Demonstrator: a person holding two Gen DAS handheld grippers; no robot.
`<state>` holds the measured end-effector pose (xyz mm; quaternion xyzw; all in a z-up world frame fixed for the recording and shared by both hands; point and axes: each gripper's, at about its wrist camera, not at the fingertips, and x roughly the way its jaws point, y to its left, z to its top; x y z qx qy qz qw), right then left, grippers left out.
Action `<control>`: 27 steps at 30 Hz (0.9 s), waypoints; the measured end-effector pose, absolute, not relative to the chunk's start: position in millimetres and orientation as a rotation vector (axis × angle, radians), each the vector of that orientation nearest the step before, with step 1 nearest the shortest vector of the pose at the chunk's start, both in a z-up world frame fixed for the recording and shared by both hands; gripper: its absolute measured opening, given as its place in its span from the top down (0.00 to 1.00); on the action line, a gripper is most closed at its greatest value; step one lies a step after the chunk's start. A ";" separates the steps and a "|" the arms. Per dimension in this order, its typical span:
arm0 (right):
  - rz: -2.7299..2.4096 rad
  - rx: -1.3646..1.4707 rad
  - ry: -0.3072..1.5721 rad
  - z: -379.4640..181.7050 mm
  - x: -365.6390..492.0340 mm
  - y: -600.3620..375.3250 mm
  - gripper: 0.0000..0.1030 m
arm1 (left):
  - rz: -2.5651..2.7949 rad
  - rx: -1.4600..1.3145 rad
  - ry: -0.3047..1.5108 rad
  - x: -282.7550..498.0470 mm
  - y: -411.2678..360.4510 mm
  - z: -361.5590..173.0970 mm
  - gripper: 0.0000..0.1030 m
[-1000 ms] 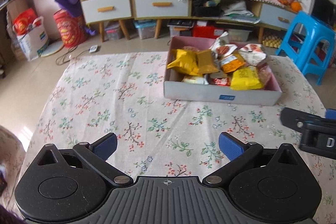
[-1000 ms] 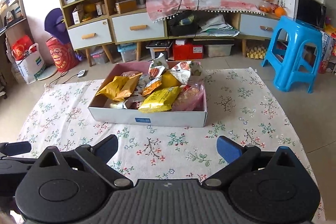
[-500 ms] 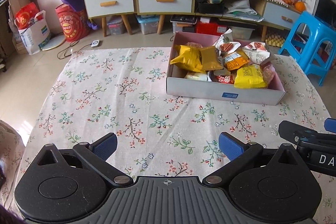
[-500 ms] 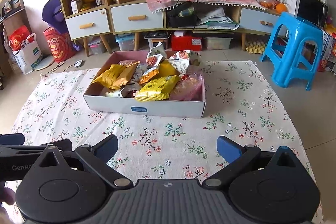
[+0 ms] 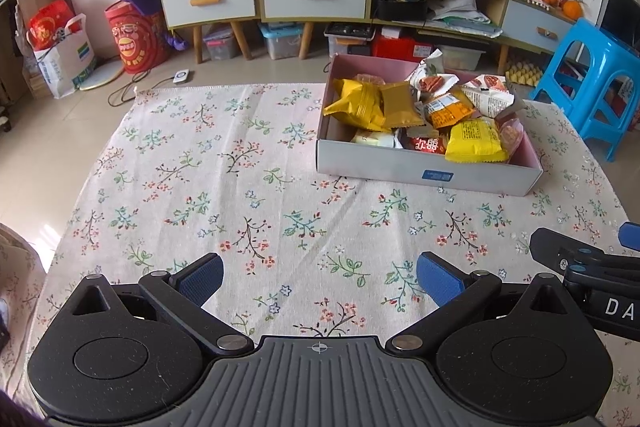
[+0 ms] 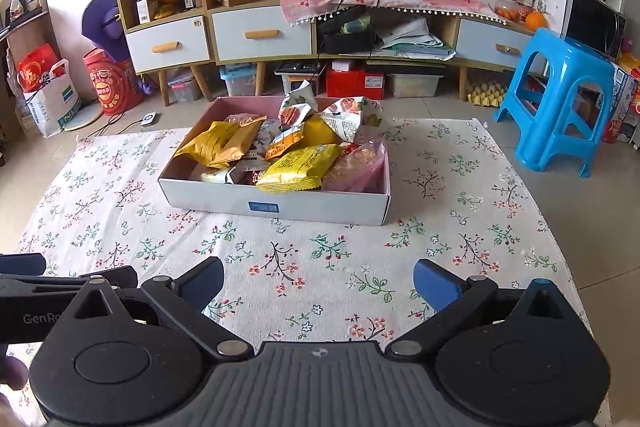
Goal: Organize snacks
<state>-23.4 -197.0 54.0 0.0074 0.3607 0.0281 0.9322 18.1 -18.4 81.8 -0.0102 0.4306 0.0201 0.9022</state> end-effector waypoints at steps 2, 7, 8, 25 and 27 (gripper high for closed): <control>0.058 0.015 0.740 53.9 -23.5 -196.8 0.11 | 0.043 -0.022 0.891 18.2 -18.2 81.8 0.00; 0.058 0.015 0.744 52.8 -23.5 -196.4 0.10 | 0.042 -0.024 0.892 18.2 -18.1 81.7 0.00; 0.058 0.016 0.744 52.9 -23.9 -196.4 0.10 | 0.043 -0.024 0.892 18.1 -18.2 81.6 0.00; 0.062 0.014 0.756 50.7 -24.1 -195.5 0.10 | 0.048 -0.026 0.912 18.0 -17.5 77.9 0.00; 0.062 0.013 0.758 50.1 -24.0 -195.5 0.10 | 0.048 -0.027 0.914 17.9 -17.4 77.8 0.00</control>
